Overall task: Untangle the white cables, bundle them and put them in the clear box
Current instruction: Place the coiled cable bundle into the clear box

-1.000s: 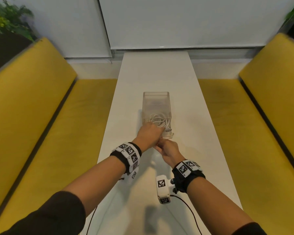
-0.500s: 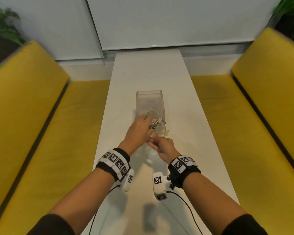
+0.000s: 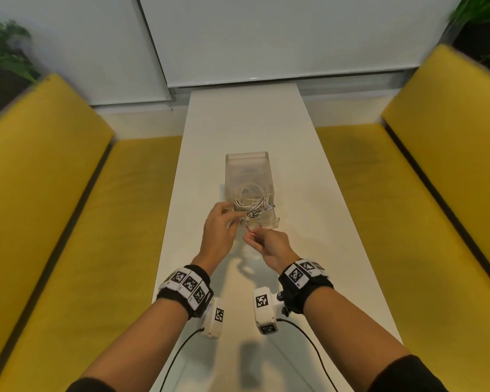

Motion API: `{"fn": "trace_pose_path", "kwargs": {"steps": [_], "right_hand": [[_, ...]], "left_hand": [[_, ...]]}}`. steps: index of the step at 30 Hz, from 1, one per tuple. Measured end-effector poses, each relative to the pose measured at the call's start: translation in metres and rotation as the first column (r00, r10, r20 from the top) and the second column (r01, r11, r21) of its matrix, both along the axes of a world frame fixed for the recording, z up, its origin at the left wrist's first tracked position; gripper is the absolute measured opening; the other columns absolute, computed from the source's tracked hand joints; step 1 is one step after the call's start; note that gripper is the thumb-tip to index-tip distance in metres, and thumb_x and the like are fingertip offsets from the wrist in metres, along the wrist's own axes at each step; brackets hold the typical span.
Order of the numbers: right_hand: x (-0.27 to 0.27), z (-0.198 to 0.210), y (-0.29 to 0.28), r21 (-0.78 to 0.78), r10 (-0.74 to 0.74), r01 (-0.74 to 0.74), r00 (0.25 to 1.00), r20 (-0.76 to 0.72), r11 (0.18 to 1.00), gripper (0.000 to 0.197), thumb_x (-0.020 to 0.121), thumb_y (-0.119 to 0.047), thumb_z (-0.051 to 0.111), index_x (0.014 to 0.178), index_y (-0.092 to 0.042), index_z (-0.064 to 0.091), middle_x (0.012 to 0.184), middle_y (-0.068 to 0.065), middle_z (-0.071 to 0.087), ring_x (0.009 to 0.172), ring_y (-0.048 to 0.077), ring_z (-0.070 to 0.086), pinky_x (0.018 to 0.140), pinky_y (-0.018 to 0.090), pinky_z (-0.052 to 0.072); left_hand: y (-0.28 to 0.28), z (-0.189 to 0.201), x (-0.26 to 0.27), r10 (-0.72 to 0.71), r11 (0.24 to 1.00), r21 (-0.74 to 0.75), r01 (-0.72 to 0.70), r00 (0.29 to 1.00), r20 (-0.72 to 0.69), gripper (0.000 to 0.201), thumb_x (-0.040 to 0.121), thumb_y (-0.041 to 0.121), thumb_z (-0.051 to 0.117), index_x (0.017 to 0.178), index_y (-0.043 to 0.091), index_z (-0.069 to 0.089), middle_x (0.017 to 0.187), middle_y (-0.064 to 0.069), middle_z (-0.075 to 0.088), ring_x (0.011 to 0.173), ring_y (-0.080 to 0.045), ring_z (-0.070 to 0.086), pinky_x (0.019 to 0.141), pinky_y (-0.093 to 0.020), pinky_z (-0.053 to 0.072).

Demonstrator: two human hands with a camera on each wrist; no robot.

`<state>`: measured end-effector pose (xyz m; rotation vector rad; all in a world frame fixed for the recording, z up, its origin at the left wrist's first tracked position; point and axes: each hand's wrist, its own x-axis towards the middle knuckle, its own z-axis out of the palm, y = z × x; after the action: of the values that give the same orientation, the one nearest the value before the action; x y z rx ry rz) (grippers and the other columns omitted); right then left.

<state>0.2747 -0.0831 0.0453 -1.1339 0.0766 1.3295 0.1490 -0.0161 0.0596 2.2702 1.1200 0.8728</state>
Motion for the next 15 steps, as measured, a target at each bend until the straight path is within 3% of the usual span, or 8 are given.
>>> {"fn": "trace_pose_path", "kwargs": {"steps": [2, 5, 7, 10, 12, 13, 15], "right_hand": [[0.000, 0.000, 0.000, -0.004, 0.004, -0.004, 1.000, 0.008, 1.000, 0.006, 0.089, 0.013, 0.059, 0.088, 0.010, 0.064, 0.083, 0.022, 0.064, 0.081, 0.028, 0.063, 0.070, 0.034, 0.063], [0.001, 0.000, 0.000, -0.005, 0.004, -0.004, 1.000, 0.020, 1.000, 0.005, 0.088, 0.013, 0.060, 0.087, 0.010, 0.064, 0.083, 0.021, 0.063, 0.080, 0.028, 0.063, 0.073, 0.035, 0.062], [0.001, -0.002, 0.000, -0.009, -0.001, 0.002, 1.000, 0.029, 1.000, 0.006, 0.089, 0.013, 0.059, 0.087, 0.009, 0.063, 0.083, 0.022, 0.063, 0.079, 0.028, 0.063, 0.074, 0.036, 0.062], [0.000, -0.004, -0.001, -0.022, 0.002, -0.002, 0.999, 0.040, 1.000, 0.007, 0.091, 0.013, 0.056, 0.088, 0.009, 0.062, 0.082, 0.022, 0.062, 0.075, 0.027, 0.063, 0.072, 0.035, 0.062], [0.000, -0.005, -0.001, -0.028, 0.006, -0.005, 0.999, 0.044, 1.000, 0.007, 0.092, 0.012, 0.055, 0.089, 0.009, 0.061, 0.082, 0.022, 0.062, 0.075, 0.028, 0.063, 0.074, 0.037, 0.062], [-0.001, -0.005, 0.000, -0.027, 0.005, -0.004, 0.999, 0.044, 1.000, 0.007, 0.092, 0.012, 0.055, 0.089, 0.009, 0.061, 0.083, 0.023, 0.062, 0.076, 0.028, 0.064, 0.076, 0.038, 0.061], [-0.001, -0.004, 0.001, -0.023, -0.003, 0.004, 0.999, 0.045, 1.000, 0.009, 0.093, 0.012, 0.053, 0.091, 0.008, 0.061, 0.088, 0.025, 0.064, 0.081, 0.031, 0.066, 0.076, 0.039, 0.061]], "left_hand": [[0.001, -0.003, -0.004, -0.052, 0.999, 0.001, 0.052, 0.998, -0.037, 0.026, 0.089, 0.002, 0.068, 0.111, 0.014, 0.076, 0.113, -0.008, 0.063, 0.100, -0.021, 0.060, 0.088, -0.024, 0.047], [0.002, -0.001, -0.006, -0.128, 0.982, 0.110, 0.152, 0.972, -0.198, 0.034, 0.084, -0.004, 0.070, 0.112, 0.014, 0.075, 0.094, -0.008, 0.071, 0.086, -0.028, 0.064, 0.071, -0.034, 0.055], [0.004, 0.003, 0.000, -0.147, 0.962, 0.174, 0.212, 0.933, -0.327, 0.036, 0.076, -0.001, 0.076, 0.108, 0.017, 0.077, 0.088, -0.008, 0.073, 0.080, -0.031, 0.065, 0.061, -0.034, 0.056], [0.010, 0.013, 0.015, -0.170, 0.939, 0.156, 0.306, 0.808, -0.563, 0.025, 0.085, 0.010, 0.068, 0.107, 0.019, 0.073, 0.092, -0.007, 0.072, 0.086, -0.032, 0.066, 0.064, -0.034, 0.054], [0.015, 0.025, 0.027, -0.211, 0.944, 0.036, 0.327, 0.687, -0.695, 0.020, 0.093, 0.011, 0.057, 0.107, 0.016, 0.071, 0.095, -0.010, 0.069, 0.091, -0.033, 0.065, 0.068, -0.033, 0.050], [0.016, 0.030, 0.034, -0.219, 0.952, -0.010, 0.305, 0.662, -0.717, 0.019, 0.093, 0.007, 0.055, 0.104, 0.013, 0.070, 0.096, -0.011, 0.068, 0.091, -0.033, 0.065, 0.068, -0.034, 0.048], [0.015, 0.039, 0.045, -0.213, 0.974, -0.088, 0.208, 0.711, -0.671, 0.016, 0.090, 0.003, 0.052, 0.101, 0.007, 0.063, 0.095, -0.015, 0.065, 0.088, -0.036, 0.064, 0.068, -0.038, 0.046]]}}
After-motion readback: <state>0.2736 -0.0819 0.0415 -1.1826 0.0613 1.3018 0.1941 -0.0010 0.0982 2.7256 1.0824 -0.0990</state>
